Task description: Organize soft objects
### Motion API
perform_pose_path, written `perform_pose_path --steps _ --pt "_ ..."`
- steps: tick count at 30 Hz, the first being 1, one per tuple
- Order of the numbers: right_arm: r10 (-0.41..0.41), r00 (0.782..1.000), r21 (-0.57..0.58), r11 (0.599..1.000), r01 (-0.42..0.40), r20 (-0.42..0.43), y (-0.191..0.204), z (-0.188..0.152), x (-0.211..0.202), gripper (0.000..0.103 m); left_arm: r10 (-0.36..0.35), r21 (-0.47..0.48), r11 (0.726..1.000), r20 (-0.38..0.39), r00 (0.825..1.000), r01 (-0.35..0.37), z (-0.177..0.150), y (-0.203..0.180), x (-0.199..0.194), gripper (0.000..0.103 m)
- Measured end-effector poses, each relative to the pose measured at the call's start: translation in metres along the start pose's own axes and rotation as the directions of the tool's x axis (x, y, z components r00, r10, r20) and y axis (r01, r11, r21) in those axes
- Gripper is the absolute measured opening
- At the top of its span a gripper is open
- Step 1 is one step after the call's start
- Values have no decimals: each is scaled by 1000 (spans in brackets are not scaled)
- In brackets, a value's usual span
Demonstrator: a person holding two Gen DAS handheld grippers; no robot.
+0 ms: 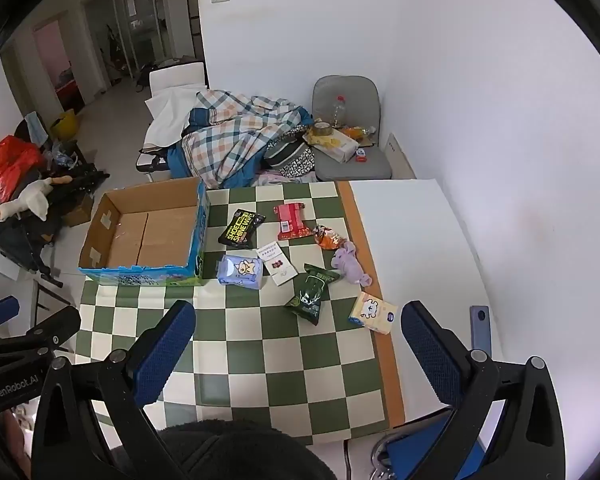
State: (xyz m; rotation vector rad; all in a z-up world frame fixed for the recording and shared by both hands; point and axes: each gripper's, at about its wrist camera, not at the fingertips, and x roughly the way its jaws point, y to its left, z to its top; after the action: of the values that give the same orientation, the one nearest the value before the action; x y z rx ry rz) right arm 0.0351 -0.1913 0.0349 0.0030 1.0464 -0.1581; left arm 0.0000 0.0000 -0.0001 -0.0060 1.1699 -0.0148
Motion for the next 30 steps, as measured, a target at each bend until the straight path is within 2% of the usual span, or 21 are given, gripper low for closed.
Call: perform_pose_path --steps 13,30 --pt "9 1000 8 1000 -9 9 -1 2 0 103 8 22 1000 47 999 -9 3 -3 -12 103" --pt "14 1000 12 1000 -14 23 2 4 -12 103 7 21 1000 52 999 -8 7 -5 -18 103"
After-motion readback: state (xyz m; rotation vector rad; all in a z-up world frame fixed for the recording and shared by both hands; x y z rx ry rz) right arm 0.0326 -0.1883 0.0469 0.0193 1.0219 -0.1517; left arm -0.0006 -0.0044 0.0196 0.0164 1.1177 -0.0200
